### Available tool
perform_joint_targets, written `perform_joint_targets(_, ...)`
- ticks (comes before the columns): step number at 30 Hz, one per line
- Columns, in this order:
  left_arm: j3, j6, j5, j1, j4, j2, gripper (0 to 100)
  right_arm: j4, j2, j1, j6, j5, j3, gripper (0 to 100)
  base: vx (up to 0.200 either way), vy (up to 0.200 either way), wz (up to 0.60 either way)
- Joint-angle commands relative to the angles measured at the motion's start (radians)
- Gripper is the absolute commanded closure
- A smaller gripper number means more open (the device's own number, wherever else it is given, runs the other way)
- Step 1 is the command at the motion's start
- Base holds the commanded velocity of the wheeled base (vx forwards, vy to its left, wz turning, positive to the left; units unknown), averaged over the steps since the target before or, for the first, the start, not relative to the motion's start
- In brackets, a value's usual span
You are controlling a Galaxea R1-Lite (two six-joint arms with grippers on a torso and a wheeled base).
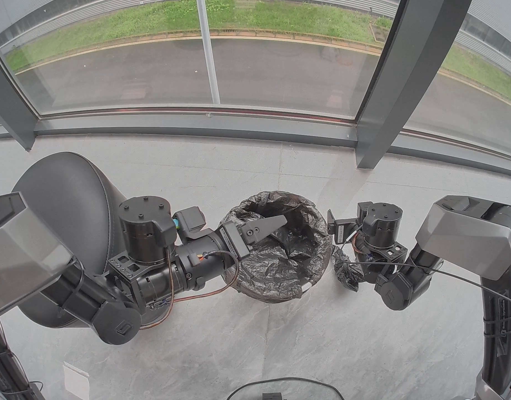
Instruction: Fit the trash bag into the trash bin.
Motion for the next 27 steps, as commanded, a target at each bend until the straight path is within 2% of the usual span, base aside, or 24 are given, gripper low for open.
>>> perform_joint_targets(1, -0.095, 0.086, -0.002, -0.006, 0.029, 0.085, 0, -0.02, 0.011, 0.001, -0.002, 0.0, 0.003, 0, 0.0, 0.0, 0.0)
perform_joint_targets(3, -0.11, 0.169, 0.041, -0.024, 0.072, 0.114, 0, -0.021, 0.013, 0.001, -0.002, 0.0, 0.003, 0, 0.0, 0.0, 0.0)
perform_joint_targets(4, -0.11, 0.169, 0.041, -0.024, 0.072, 0.114, 0, -0.021, 0.013, 0.001, -0.002, 0.0, 0.003, 0, 0.0, 0.0, 0.0)
perform_joint_targets(5, -0.142, 0.201, 0.098, -0.052, 0.102, 0.143, 0, -0.024, 0.022, 0.003, -0.002, 0.0, 0.001, 0, 0.0, 0.0, 0.0)
perform_joint_targets(6, -0.142, 0.201, 0.098, -0.052, 0.102, 0.143, 0, -0.024, 0.022, 0.003, -0.002, 0.0, 0.001, 0, 0.0, 0.0, 0.0)
perform_joint_targets(8, -0.212, 0.273, 0.2, -0.076, 0.168, 0.198, 0, -0.026, 0.025, 0.003, -0.002, 0.0, 0.0, 0, 0.0, 0.0, 0.0)
perform_joint_targets(11, -0.274, 0.3, 0.257, -0.099, 0.211, 0.246, 0, -0.026, 0.025, 0.003, 0.0, 0.0, 0.001, 0, 0.0, 0.0, 0.0)
perform_joint_targets(16, -0.258, 0.292, 0.259, -0.108, 0.215, 0.224, 0, -0.028, 0.019, 0.001, 0.001, 0.0, 0.004, 0, 0.0, 0.0, 0.0)
perform_joint_targets(20, -0.19, 0.287, 0.257, -0.092, 0.211, 0.128, 0, -0.038, 0.022, 0.001, 0.0, 0.0, 0.004, 0, 0.0, 0.0, 0.0)
perform_joint_targets(21, -0.139, 0.278, 0.254, -0.084, 0.207, 0.049, 0, -0.049, 0.022, 0.001, -0.003, 0.0, 0.004, 0, 0.0, 0.0, 0.0)
perform_joint_targets(27, -0.086, 0.278, 0.262, -0.064, 0.174, -0.035, 0, -0.049, 0.013, 0.001, -0.002, 0.0, 0.004, 0, 0.0, 0.0, 0.0)
